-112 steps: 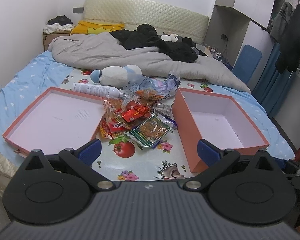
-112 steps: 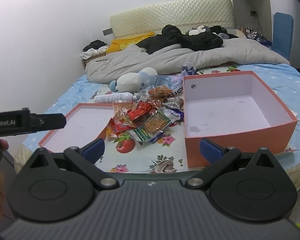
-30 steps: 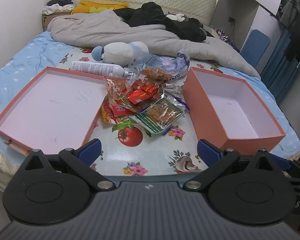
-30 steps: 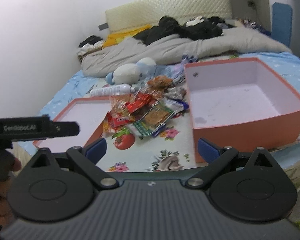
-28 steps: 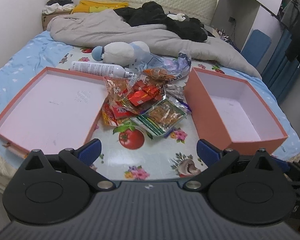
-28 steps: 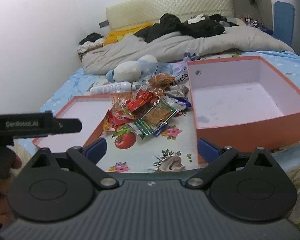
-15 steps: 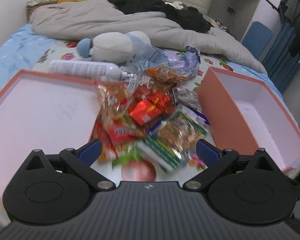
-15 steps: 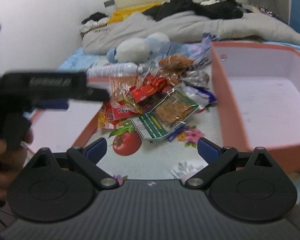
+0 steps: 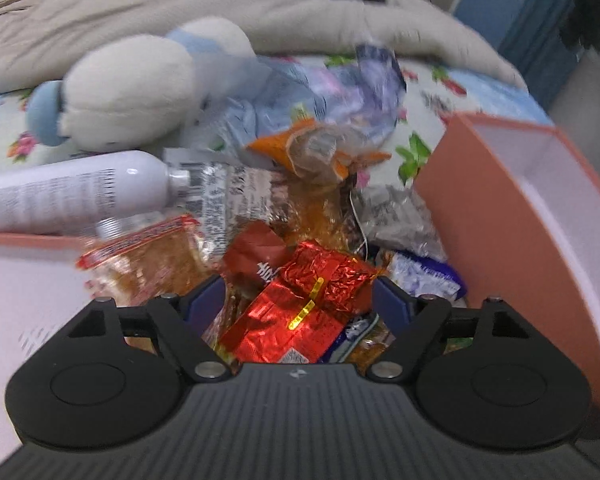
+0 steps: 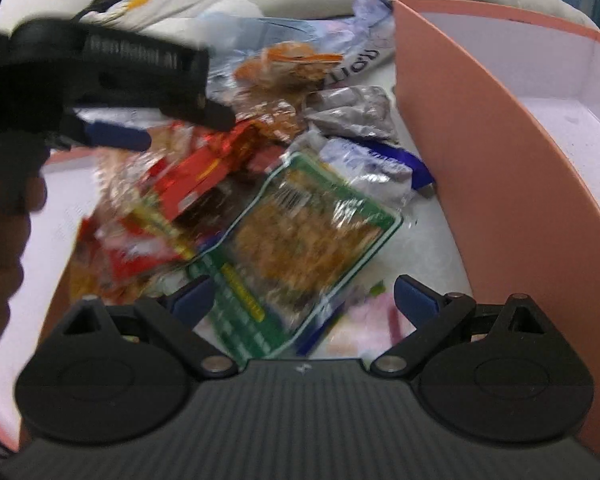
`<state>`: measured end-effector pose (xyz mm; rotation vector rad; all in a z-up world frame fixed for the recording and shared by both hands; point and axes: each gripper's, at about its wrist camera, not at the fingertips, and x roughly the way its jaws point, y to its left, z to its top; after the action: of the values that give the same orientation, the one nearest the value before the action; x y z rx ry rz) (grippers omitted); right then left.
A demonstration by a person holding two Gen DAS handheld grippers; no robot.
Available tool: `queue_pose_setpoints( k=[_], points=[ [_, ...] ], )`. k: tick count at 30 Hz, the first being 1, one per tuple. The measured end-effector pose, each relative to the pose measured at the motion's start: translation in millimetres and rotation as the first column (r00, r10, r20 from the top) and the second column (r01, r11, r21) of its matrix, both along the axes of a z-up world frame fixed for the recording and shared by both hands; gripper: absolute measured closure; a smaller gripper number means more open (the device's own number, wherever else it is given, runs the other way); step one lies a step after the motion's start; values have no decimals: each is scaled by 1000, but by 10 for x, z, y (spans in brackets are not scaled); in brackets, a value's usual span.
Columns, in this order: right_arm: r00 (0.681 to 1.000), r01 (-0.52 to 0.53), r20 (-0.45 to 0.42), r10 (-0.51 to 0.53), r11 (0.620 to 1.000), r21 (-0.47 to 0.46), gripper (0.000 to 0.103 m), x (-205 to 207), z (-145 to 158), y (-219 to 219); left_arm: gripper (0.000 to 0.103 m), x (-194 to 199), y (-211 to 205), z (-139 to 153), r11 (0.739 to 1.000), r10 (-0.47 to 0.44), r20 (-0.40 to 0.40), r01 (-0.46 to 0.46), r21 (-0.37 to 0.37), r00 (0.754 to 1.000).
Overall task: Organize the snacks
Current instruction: 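Grasp the red candy packet with the left gripper while the right grasps a clear meat packet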
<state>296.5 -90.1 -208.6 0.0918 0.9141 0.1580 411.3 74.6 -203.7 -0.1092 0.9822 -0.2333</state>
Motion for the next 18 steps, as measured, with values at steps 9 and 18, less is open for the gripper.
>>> queue_pose_setpoints(
  k=[9,18],
  points=[
    [999,-15,-36,15,1000,-18,29,180,-103,13,32,184,-196,-218,996,-88,-62,89,27,994],
    [1000,-2,-2,2,1000,-29,57,132,8,1,46,71,-188,-187,998,-65,-35,65,2,997]
  ],
)
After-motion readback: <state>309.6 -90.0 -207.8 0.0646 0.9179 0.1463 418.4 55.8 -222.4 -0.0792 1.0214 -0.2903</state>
